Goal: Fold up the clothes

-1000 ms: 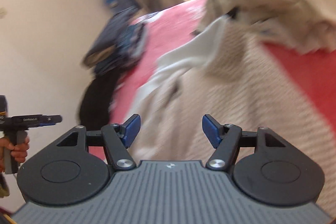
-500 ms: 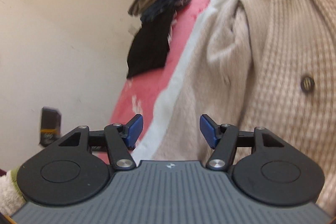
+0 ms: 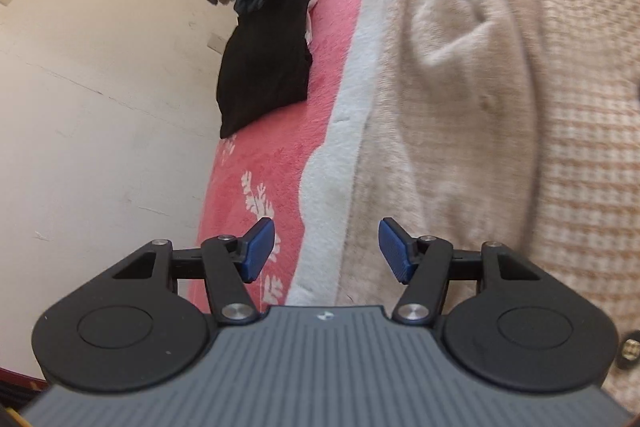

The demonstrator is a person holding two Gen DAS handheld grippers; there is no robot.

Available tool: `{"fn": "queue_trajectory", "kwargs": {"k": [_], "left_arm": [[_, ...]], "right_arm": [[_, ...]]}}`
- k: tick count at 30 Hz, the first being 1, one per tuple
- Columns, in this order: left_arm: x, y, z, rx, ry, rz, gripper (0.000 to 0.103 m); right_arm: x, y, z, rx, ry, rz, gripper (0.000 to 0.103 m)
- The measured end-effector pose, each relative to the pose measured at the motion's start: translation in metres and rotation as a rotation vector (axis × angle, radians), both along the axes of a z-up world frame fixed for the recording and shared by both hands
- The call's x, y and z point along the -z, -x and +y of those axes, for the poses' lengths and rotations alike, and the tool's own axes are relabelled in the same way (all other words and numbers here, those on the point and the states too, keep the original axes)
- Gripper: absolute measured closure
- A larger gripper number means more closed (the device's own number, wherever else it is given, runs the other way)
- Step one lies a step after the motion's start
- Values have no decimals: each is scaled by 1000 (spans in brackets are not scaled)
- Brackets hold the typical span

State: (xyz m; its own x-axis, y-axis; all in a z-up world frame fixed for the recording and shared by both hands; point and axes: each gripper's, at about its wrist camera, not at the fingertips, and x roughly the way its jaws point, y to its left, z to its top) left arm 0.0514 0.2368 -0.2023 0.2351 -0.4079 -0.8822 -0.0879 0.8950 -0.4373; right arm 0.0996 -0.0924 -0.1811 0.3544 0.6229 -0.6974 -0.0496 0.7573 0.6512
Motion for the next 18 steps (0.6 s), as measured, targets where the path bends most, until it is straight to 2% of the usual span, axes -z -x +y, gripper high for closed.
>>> {"fn": "queue_trajectory", "kwargs": {"k": [4, 6, 7, 11, 13, 16, 17, 18], "left_arm": [[-8, 8, 8, -10, 9, -46, 67], [-8, 14, 9, -7, 1, -73, 72], [-9, 16, 8, -6, -4, -92, 77], [-32, 29, 1, 20, -25, -229, 87], [-38, 35, -6, 45, -40, -294, 88], [-47, 42, -28, 88, -59, -343, 90], [-51, 44, -35, 101, -65, -357, 91], [-54, 45, -41, 116, -73, -371, 91]], "right_arm": [[15, -23, 44, -61, 93, 23, 45], [26, -36, 68, -102, 131, 40, 45], [33, -42, 80, -121, 156, 50, 45], [57, -62, 119, -187, 255, 94, 44], [61, -68, 130, -205, 295, 105, 42], [59, -71, 139, -259, 344, 100, 40], [58, -71, 141, -282, 359, 94, 40], [56, -70, 141, -299, 373, 82, 46]]}}
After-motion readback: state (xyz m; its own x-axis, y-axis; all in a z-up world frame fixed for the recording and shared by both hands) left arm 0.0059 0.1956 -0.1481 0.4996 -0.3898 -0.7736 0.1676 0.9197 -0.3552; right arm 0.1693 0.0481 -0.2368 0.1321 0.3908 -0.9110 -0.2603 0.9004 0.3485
